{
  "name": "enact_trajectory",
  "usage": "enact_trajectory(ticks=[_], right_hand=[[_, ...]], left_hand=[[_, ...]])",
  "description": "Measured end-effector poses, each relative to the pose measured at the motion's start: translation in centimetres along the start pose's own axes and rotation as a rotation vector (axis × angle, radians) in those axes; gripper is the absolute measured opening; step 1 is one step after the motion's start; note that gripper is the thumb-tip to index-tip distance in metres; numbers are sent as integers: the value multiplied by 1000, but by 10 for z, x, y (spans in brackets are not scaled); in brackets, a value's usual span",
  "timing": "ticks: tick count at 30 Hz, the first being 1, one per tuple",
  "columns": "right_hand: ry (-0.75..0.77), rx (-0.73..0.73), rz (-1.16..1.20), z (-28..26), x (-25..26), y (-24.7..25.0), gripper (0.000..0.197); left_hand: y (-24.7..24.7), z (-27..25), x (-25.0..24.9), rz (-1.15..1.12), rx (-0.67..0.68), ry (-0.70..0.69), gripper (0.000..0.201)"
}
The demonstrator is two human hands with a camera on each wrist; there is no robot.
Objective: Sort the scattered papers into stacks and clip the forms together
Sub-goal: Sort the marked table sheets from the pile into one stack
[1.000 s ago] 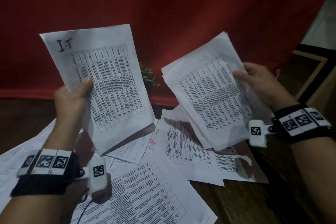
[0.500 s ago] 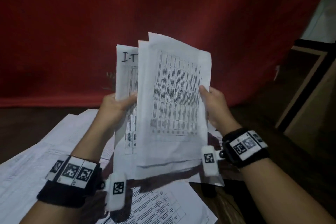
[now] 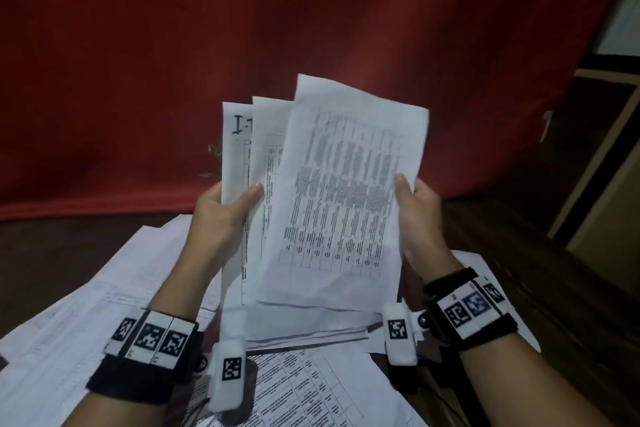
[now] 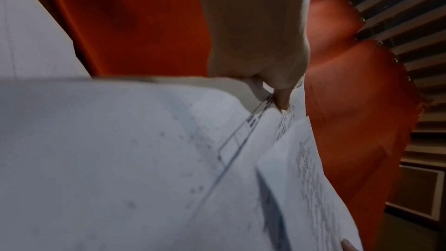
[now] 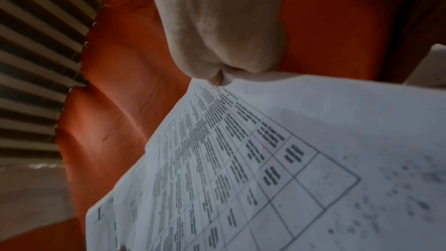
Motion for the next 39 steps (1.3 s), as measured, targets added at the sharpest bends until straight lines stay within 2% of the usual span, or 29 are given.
enact_trajectory(ticks=[2,5,8,11,13,15,17,19,22,26,29,31,32,34,35,37,38,39], right_hand=[[10,-15,14,-1,0,7,23],[-11,55,30,-12,-7,-4,32],[-34,97,4,-19,-15,-16,55],[52,93,-5,-26,6,-22,31],[140,67,2,-25,25,-18,30],[196,70,34,-25,37,-14,25],[172,99,79,-25,35,-11,31],[94,155,99,-27,24,-11,37],[-29,199,72,-30,6,-15,25],[-29,258,85,-30,17,-22,23],[-22,257,123,-29,23,-18,18],[-55,268,40,-30,12,-12,21],[-92,281,-51,-31,2,-8,25],[-154,343,-393,-37,-16,3,28],[-180,416,-593,-44,-24,6,26],[-233,668,-872,-74,-39,-1,31],[-264,802,-989,-93,-48,-9,44],[-276,909,-1108,-113,-54,-17,60]], left_hand=[[1,0,-1,3,-14,-2,6],[-7,-1,-4,1,11,-25,7],[-25,-4,-15,7,35,-110,15],[-42,-10,-36,-49,93,-241,20],[-47,-13,-52,72,131,-368,22],[-48,-14,-60,220,154,-446,35],[-43,-8,-51,159,153,-396,50],[-37,-1,-33,11,182,-247,61],[-40,-1,-11,-24,252,-86,69],[-37,0,-9,21,222,-69,55],[-43,-3,-11,82,265,-67,41],[-44,-4,-9,138,248,-64,20],[-39,-3,-11,147,195,-66,17],[-15,6,-17,139,57,-83,29],[-1,11,-21,124,-1,-98,30],[22,12,-35,84,-54,-142,15],[33,11,-39,77,-78,-163,12],[42,9,-43,73,-99,-183,24]])
Point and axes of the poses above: each hand's wrist, its own z-axis towards the middle knuckle, its own y-axis out of the back of the hand, x = y × z, the point moved 8 cm from there along z, towards the middle knuckle, and after that the axes turned 4 degrees about z, right-handed, at the moved point
